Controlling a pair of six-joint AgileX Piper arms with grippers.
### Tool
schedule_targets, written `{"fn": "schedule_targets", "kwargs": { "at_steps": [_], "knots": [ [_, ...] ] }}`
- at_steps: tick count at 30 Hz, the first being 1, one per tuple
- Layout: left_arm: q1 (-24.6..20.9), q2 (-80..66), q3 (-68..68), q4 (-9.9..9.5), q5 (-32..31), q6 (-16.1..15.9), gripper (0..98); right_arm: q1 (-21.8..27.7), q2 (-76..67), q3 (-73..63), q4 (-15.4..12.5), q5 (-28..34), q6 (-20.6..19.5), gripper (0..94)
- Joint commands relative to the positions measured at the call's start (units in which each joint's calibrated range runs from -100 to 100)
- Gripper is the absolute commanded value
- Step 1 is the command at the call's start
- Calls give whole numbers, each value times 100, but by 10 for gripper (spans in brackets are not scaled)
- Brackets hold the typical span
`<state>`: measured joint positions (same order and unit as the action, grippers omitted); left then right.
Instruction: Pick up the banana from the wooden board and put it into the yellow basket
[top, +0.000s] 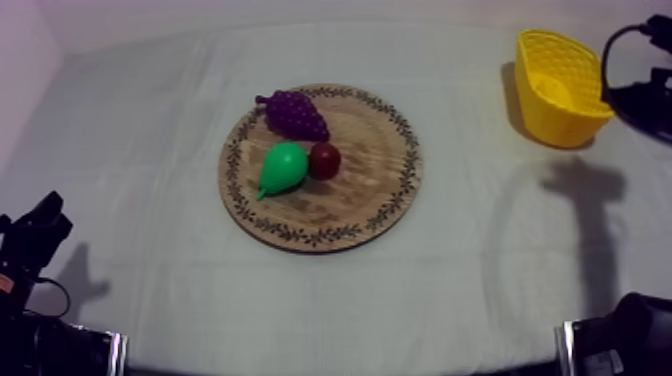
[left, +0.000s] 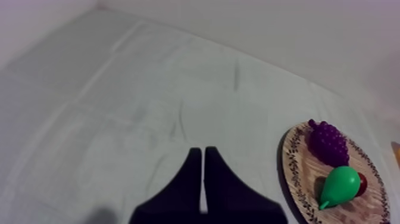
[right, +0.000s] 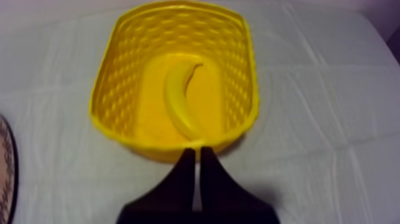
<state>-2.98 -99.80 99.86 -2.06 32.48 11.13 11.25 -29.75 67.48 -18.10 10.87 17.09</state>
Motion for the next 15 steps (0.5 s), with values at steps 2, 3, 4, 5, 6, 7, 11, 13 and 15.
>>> {"fn": "schedule_targets", "kwargs": {
  "at_steps": [2, 3, 4, 5, 6, 7, 11, 13, 15],
  "knots": [
    [-3, -3, 3, -1, 2, -2, 1, -60, -1100, 947, -35, -21, 330, 6],
    [-3, -3, 3, -1, 2, -2, 1, -81, -1301, 1125, -39, -19, 350, 6],
    [-3, -3, 3, -1, 2, -2, 1, -100, -1503, 1299, -42, -5, 365, 6],
    [-3, -3, 3, -1, 2, -2, 1, -123, -1710, 1472, -44, 16, 382, 6],
    [-3, -3, 3, -1, 2, -2, 1, -150, -1917, 1652, -45, 34, 402, 6],
    [-3, -3, 3, -1, 2, -2, 1, -183, -2122, 1836, -46, 48, 421, 6],
    [-3, -3, 3, -1, 2, -2, 1, -283, -2929, 2500, -29, 180, 460, 6],
    [-3, -3, 3, -1, 2, -2, 1, -292, -3331, 2709, 160, 408, 286, 6],
    [-3, -3, 3, -1, 2, -2, 1, -321, -3707, 2815, 613, 776, -163, 6]
  ]
}}
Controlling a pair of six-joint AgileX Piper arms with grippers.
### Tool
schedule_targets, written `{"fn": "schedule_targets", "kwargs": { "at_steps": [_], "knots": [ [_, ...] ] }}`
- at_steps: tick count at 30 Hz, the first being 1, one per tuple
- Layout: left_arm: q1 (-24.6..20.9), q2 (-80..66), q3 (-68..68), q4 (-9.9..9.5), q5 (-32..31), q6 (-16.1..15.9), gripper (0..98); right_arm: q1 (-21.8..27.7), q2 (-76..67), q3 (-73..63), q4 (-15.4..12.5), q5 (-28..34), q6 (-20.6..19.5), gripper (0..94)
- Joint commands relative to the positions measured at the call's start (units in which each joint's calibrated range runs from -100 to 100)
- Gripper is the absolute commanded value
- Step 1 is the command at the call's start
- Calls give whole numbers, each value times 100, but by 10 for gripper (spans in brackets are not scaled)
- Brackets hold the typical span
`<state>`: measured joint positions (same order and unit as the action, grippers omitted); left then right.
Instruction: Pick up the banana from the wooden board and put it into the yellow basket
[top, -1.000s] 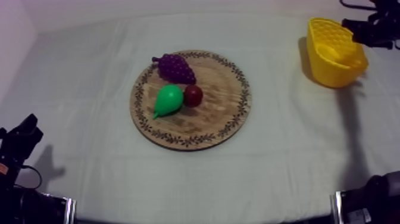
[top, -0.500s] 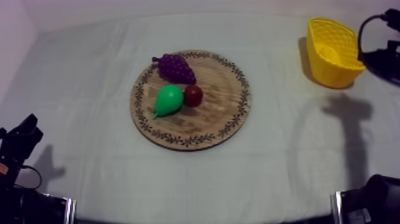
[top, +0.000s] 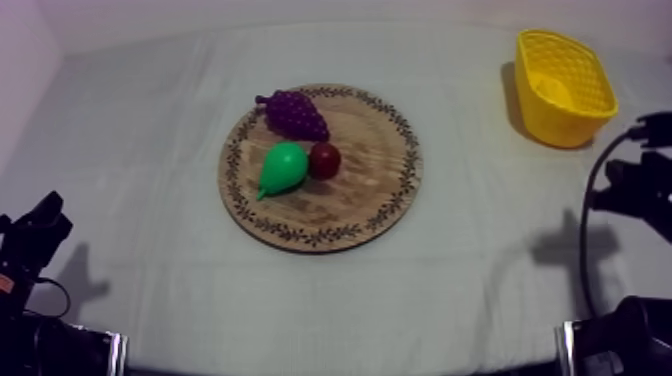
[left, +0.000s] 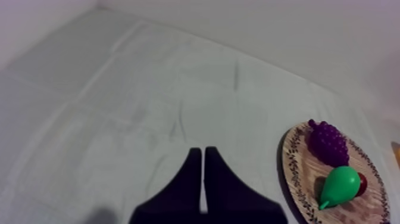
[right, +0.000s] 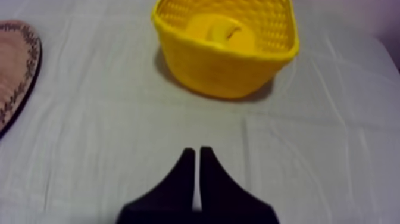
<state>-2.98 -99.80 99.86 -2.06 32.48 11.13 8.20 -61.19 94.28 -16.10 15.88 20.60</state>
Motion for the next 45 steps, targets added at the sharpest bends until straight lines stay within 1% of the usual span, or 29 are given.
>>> {"fn": "schedule_targets", "kwargs": {
  "at_steps": [1, 2, 4, 7, 11, 14, 18, 23, 28, 30, 34, 37, 45],
  "knots": [
    [-3, -3, 3, -1, 2, -2, 1, -63, -742, 156, 667, 483, -791, 6],
    [-3, -3, 3, -1, 2, -2, 1, -122, -909, 167, 898, 679, -1054, 6],
    [-3, -3, 3, -1, 2, -2, 1, -251, -1233, 209, 1228, 992, -1448, 6],
    [-3, -3, 3, -1, 2, -2, 1, -400, -1744, 371, 1488, 1333, -1762, 6],
    [-3, -3, 3, -1, 2, -2, 1, -502, -2415, 498, 1610, 1848, -1938, 6],
    [-3, -3, 3, -1, 2, -2, 1, -525, -2786, 512, 1578, 2152, -1950, 6],
    [-3, -3, 3, -1, 2, -2, 1, -486, -3140, 489, 1550, 2394, -2024, 6],
    [-3, -3, 3, -1, 2, -2, 1, -456, -3383, 454, 1544, 2582, -1959, 6],
    [-3, -3, 3, -1, 2, -2, 1, -402, -3438, 460, 1540, 2586, -1876, 6],
    [-3, -3, 3, -1, 2, -2, 1, -397, -3443, 498, 1532, 2423, -1695, 6],
    [-3, -3, 3, -1, 2, -2, 1, -393, -3447, 529, 1523, 2262, -1184, 6],
    [-3, -3, 3, -1, 2, -2, 1, -392, -3448, 535, 1521, 2228, -962, 6],
    [-3, -3, 3, -1, 2, -2, 1, -392, -3448, 548, 1520, 2211, -924, 6]
  ]
}}
